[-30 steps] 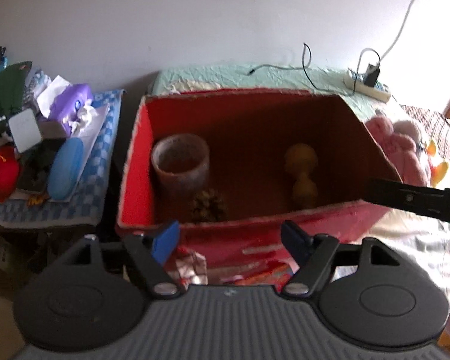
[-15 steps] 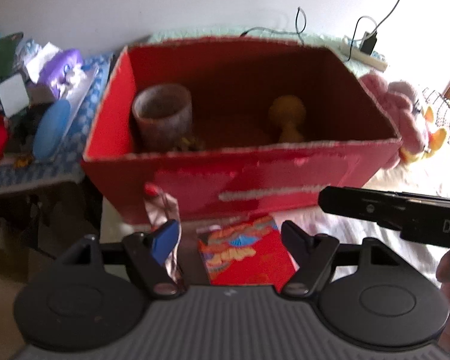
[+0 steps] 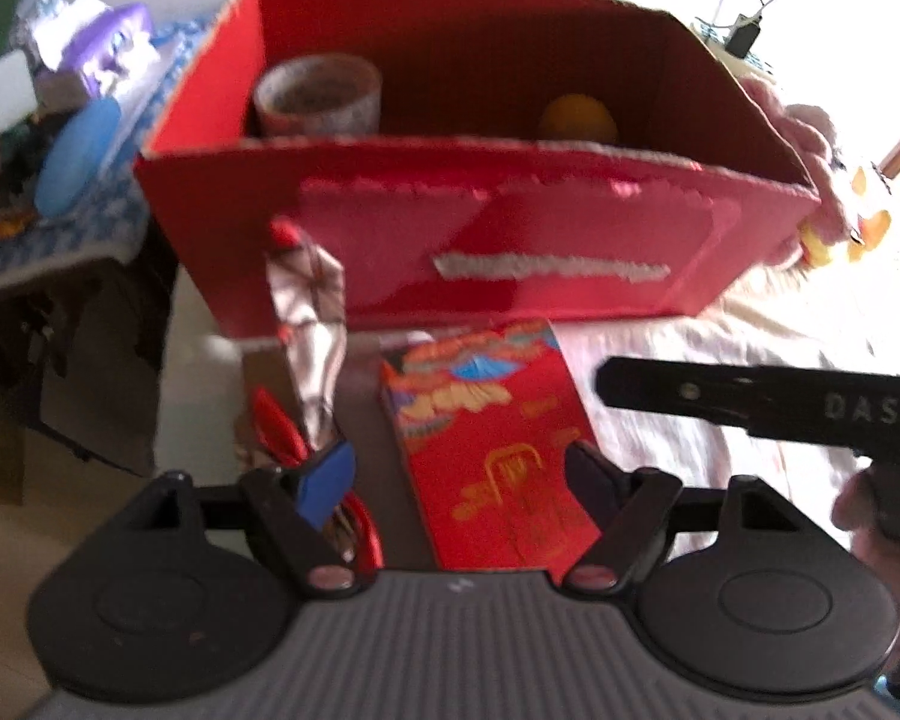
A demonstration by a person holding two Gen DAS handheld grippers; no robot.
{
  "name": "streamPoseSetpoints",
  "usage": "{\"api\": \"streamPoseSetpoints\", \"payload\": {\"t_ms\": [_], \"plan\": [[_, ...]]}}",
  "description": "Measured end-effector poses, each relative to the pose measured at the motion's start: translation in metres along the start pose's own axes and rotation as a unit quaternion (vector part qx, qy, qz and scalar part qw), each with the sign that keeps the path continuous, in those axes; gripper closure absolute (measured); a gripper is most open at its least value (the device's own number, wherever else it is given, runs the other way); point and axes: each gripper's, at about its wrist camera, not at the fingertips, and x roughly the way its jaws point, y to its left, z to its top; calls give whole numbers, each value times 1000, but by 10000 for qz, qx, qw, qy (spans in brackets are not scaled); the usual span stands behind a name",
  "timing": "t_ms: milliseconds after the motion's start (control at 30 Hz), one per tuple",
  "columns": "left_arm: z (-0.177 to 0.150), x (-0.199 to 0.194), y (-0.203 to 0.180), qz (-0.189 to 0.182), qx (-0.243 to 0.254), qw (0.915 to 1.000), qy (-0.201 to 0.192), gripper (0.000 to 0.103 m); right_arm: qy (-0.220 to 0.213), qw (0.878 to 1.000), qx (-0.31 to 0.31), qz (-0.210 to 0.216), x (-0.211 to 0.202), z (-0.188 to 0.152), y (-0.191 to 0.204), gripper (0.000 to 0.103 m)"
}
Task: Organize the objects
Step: 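Grasp the red printed gift box beside the red box with the right tool, then carry the red gift box in the right tool over the red box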
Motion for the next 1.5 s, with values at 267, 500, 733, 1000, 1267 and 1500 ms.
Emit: {"api": "streamPoseSetpoints", "payload": {"t_ms": [267,500,733,1000,1267,1500], "plan": [[-8,16,-5,-299,138,9990,316,21,400,9992,86,-41,15,-7,-7,57],[-9,21,-16,-435,401,9977,332,20,472,9988,160,33,21,-8,-12,57],[-1,21,-33,-534,834,9942,429,25,460,9983,341,88,14,-7,-20,57],[5,19,-68,-857,1680,9807,526,26,244,9955,919,2,-20,-11,-44,58],[13,19,-119,-1206,2677,9551,390,26,-166,9897,1381,-345,-69,-31,-64,58],[20,15,-170,-1591,3295,9305,177,26,-734,9800,1700,-728,-115,-43,-75,58]]}}
